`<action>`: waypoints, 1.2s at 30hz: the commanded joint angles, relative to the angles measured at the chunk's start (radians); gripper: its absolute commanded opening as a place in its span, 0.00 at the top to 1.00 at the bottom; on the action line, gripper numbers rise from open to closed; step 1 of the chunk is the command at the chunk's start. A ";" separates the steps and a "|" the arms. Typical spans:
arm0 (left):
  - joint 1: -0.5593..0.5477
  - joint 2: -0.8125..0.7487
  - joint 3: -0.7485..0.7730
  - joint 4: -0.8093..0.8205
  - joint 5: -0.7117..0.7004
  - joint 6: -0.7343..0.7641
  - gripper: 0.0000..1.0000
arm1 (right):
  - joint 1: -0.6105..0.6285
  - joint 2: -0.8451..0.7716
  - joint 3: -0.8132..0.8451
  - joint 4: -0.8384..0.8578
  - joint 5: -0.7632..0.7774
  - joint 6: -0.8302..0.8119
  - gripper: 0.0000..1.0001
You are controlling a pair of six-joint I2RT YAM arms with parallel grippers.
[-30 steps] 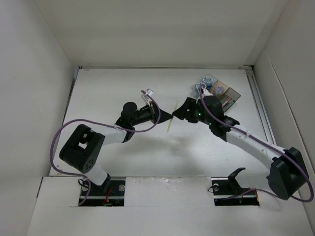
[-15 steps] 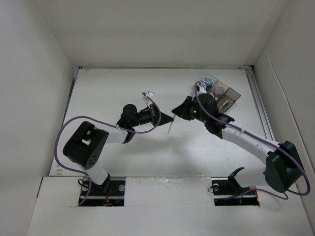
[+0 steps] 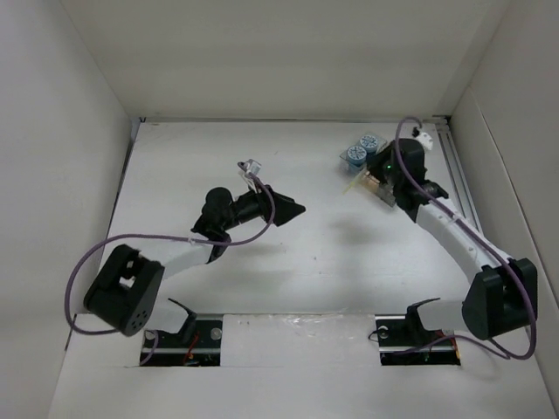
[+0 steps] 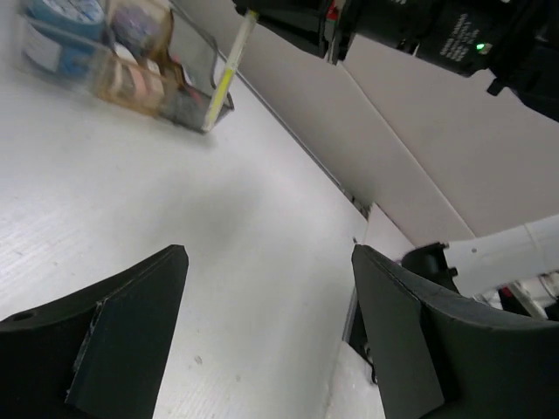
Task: Sort the stationery into containers
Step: Place the pen in the storage box.
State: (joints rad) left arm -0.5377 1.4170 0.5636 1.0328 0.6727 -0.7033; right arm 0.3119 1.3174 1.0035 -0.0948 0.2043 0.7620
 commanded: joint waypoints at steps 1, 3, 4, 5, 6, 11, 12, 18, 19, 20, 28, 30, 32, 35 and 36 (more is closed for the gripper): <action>-0.025 -0.145 -0.021 -0.114 -0.174 0.129 0.26 | -0.135 0.032 0.072 -0.111 0.231 0.022 1.00; -0.086 -0.231 -0.021 -0.227 -0.336 0.174 0.25 | -0.230 0.054 0.084 -0.129 0.303 0.049 1.00; -0.108 -0.256 -0.021 -0.259 -0.388 0.194 0.25 | -0.255 0.072 0.093 -0.129 0.322 0.062 1.00; -0.125 -0.277 -0.021 -0.304 -0.434 0.220 0.25 | -0.275 0.083 0.093 -0.129 0.349 0.097 1.00; -0.137 -0.315 -0.021 -0.315 -0.490 0.220 0.25 | -0.295 0.092 0.093 -0.109 0.372 0.108 1.00; -0.137 -0.366 -0.042 -0.336 -0.542 0.220 0.24 | -0.384 0.192 0.148 -0.106 0.391 0.128 1.00; -0.137 -0.366 -0.042 -0.346 -0.542 0.220 0.24 | -0.395 0.204 0.158 -0.106 0.391 0.128 1.00; -0.137 -0.348 -0.033 -0.346 -0.533 0.209 0.24 | -0.404 0.259 0.167 -0.085 0.290 0.128 1.00; -0.137 -0.348 -0.033 -0.356 -0.533 0.209 0.24 | -0.404 0.260 0.167 -0.085 0.279 0.128 1.00; -0.137 -0.348 -0.033 -0.356 -0.533 0.209 0.24 | -0.413 0.276 0.178 -0.085 0.270 0.128 1.00; -0.137 -0.366 -0.033 -0.356 -0.553 0.209 0.24 | -0.422 0.371 0.219 -0.075 0.169 0.128 0.99; -0.137 -0.375 -0.042 -0.365 -0.564 0.209 0.22 | -0.422 0.387 0.219 -0.075 0.124 0.128 0.96; -0.137 -0.375 -0.042 -0.366 -0.564 0.209 0.22 | -0.422 0.399 0.219 -0.066 0.106 0.137 0.96; -0.137 -0.386 -0.051 -0.366 -0.573 0.209 0.21 | -0.422 0.408 0.219 -0.057 0.084 0.137 0.91; -0.137 -0.386 -0.051 -0.366 -0.573 0.209 0.21 | -0.422 0.408 0.219 -0.057 0.084 0.137 0.81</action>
State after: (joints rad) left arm -0.6762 1.0637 0.5289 0.6388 0.1146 -0.5053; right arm -0.1043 1.7298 1.1793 -0.1989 0.3222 0.8902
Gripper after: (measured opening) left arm 0.786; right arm 0.179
